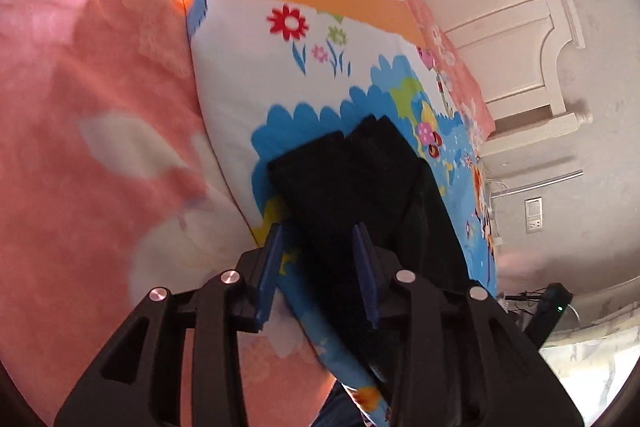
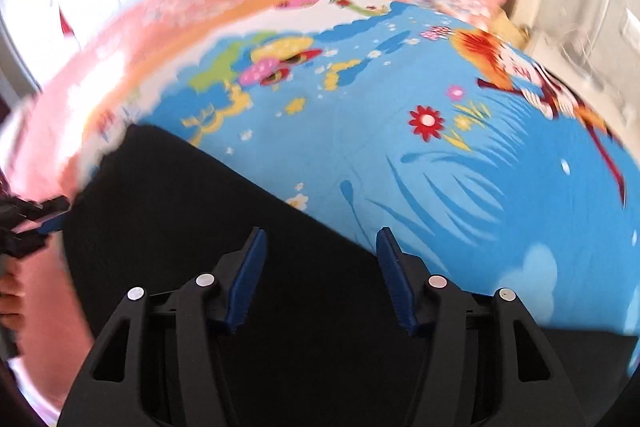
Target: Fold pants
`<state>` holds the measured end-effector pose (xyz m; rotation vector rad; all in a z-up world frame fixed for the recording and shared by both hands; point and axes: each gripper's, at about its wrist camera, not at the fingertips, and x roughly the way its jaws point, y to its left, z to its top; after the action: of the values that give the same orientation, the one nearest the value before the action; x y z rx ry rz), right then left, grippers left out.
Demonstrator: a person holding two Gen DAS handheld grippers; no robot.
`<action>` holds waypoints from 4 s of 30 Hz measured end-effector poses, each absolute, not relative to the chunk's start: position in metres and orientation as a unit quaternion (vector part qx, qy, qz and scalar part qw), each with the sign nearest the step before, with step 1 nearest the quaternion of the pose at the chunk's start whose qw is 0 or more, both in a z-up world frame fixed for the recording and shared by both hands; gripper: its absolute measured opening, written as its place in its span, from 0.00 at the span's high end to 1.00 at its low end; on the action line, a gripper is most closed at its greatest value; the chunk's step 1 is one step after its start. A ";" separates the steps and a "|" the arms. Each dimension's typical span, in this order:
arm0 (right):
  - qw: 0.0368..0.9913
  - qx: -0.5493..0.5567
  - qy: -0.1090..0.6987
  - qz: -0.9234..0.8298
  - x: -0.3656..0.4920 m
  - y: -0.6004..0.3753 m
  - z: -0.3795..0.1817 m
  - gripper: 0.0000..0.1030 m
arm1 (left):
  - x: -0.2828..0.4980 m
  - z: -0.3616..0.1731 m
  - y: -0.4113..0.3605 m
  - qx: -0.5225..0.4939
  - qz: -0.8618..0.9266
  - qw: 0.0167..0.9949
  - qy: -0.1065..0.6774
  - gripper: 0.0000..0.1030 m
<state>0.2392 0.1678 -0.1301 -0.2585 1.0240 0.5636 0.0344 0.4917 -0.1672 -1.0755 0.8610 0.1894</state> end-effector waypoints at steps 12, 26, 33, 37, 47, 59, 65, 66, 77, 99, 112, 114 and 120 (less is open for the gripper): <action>0.833 -0.143 0.476 0.243 0.237 0.174 -0.130 0.56 | 0.077 -0.132 0.478 -0.364 0.104 0.829 0.411 0.93; 0.754 -0.171 0.485 0.408 0.265 0.313 -0.135 0.66 | 0.041 -0.190 0.506 -0.544 0.042 0.758 0.356 0.57; 0.793 -0.109 0.484 0.353 0.269 0.280 -0.128 0.70 | 0.058 -0.200 0.508 -0.560 0.022 0.757 0.336 0.56; 0.788 -0.043 0.518 0.330 0.236 0.221 -0.110 0.70 | 0.063 -0.205 0.513 -0.572 0.002 0.753 0.324 0.59; 0.805 -0.086 0.526 0.261 0.185 0.172 -0.137 0.70 | 0.061 -0.203 0.515 -0.562 -0.009 0.765 0.315 0.88; 0.819 -0.103 0.508 0.245 0.179 0.177 -0.139 0.70 | 0.060 -0.182 0.511 -0.532 0.002 0.785 0.318 0.89; 0.821 -0.105 0.506 0.244 0.178 0.177 -0.139 0.70 | 0.059 -0.197 0.516 -0.565 0.005 0.761 0.320 0.62; 0.821 -0.105 0.505 0.243 0.178 0.178 -0.139 0.70 | 0.059 -0.198 0.516 -0.567 0.006 0.759 0.320 0.62; 0.831 -0.116 0.490 0.238 0.174 0.180 -0.140 0.69 | 0.036 -0.138 0.509 -0.435 0.156 0.831 0.310 0.57; 0.860 -0.144 0.448 0.199 0.192 0.192 -0.119 0.14 | 0.189 -0.129 0.410 -0.208 0.014 0.877 0.433 0.94; 0.840 -0.188 0.450 0.237 0.237 0.259 -0.152 0.20 | 0.016 -0.152 0.499 -0.509 0.078 0.810 0.281 0.54; 0.841 -0.177 0.452 0.239 0.239 0.255 -0.154 0.17 | 0.020 -0.163 0.497 -0.523 0.065 0.799 0.290 0.54; 0.844 -0.168 0.450 0.238 0.238 0.253 -0.156 0.13 | 0.034 -0.189 0.488 -0.533 0.076 0.776 0.328 0.60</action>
<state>0.2380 0.2527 -0.1559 -0.3551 0.9499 0.5025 0.0340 0.4883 -0.1892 -1.1533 0.7098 0.1646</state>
